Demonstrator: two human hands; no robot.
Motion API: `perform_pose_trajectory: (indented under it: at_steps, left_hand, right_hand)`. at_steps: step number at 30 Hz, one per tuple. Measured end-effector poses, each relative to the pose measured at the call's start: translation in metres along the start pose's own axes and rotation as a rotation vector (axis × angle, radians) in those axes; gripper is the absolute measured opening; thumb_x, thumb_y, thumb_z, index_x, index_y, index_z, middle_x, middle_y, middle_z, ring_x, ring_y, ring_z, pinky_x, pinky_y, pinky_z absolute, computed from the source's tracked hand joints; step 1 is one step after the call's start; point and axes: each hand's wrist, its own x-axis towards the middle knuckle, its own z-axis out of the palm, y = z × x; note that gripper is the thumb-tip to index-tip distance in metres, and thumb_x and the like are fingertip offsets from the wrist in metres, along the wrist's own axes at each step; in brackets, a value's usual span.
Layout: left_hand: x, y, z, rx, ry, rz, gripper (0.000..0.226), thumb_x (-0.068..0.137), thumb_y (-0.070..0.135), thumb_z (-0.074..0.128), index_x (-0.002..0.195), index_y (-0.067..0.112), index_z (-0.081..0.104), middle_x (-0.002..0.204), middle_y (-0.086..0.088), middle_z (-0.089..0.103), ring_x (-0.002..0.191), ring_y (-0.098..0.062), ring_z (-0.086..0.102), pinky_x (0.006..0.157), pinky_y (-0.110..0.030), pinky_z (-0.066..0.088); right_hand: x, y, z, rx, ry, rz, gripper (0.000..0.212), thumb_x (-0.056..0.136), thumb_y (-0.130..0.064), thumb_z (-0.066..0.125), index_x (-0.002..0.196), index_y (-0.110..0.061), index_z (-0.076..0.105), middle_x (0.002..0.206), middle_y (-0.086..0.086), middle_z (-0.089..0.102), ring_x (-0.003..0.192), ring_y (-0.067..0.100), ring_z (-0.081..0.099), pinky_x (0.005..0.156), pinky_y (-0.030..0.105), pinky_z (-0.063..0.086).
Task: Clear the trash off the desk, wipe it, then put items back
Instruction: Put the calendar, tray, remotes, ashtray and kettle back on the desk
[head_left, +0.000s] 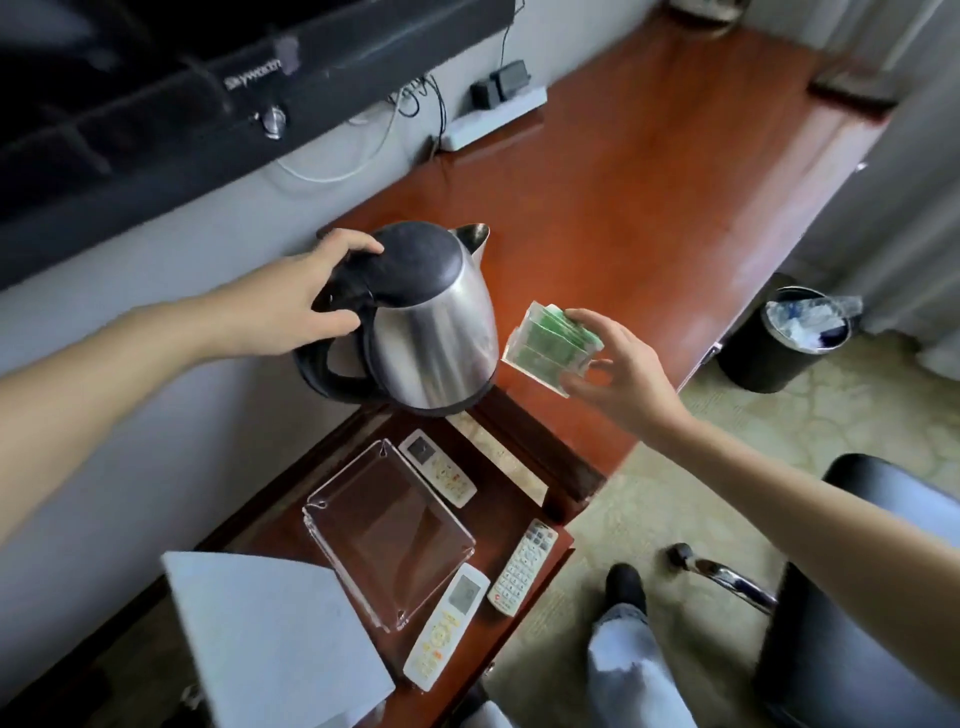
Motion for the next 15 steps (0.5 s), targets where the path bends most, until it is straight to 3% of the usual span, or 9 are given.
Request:
perform_pose_trajectory:
  at_steps: [3,5,9,11,15]
  left_hand:
    - [0.038,0.03,-0.013,-0.009,0.024,-0.001,0.059,0.086,0.016,0.061,0.126,0.045,0.029,0.084,0.007,0.057,0.064,-0.008,0.052,0.065,-0.02,0.041]
    - [0.07,0.051,-0.015,-0.003,0.055,-0.013,0.058,0.088,0.016,0.06,0.132,0.038,0.029,0.075,0.015,0.05,0.06,-0.004,0.049,0.059,-0.016,0.037]
    - [0.143,0.095,-0.007,0.025,0.1,-0.04,0.056,0.088,0.018,0.06,0.132,0.037,0.029,0.067,0.004,0.05,0.059,-0.018,0.05,0.057,-0.026,0.038]
    - [0.185,0.114,0.001,0.027,0.112,-0.064,0.057,0.088,0.018,0.06,0.133,0.035,0.03,0.071,0.0,0.053,0.061,-0.018,0.051,0.06,-0.027,0.039]
    - [0.258,0.139,0.019,0.0,0.133,-0.093,0.059,0.087,0.019,0.061,0.132,0.038,0.029,0.105,-0.023,0.06,0.084,-0.034,0.058,0.083,-0.046,0.046]
  right_hand:
    - [0.03,0.017,-0.032,-0.014,0.034,-0.015,0.064,0.073,-0.023,0.072,0.131,-0.021,0.048,0.122,0.005,0.057,0.109,0.023,0.053,0.089,0.048,0.05]
    - [0.052,0.034,-0.057,-0.037,0.037,-0.01,0.064,0.073,-0.024,0.072,0.132,-0.021,0.047,0.121,0.005,0.057,0.108,0.022,0.053,0.089,0.046,0.05]
    - [0.096,0.083,-0.113,-0.043,0.013,0.008,0.065,0.07,-0.036,0.066,0.131,-0.023,0.047,0.119,0.001,0.056,0.106,0.019,0.053,0.089,0.044,0.05]
    - [0.119,0.11,-0.142,-0.034,0.001,0.017,0.064,0.07,-0.036,0.065,0.131,-0.025,0.047,0.119,0.001,0.057,0.106,0.019,0.053,0.089,0.044,0.049]
    - [0.168,0.158,-0.189,-0.045,-0.03,0.026,0.062,0.073,-0.028,0.071,0.13,-0.025,0.047,0.121,0.002,0.057,0.101,0.022,0.056,0.09,0.045,0.049]
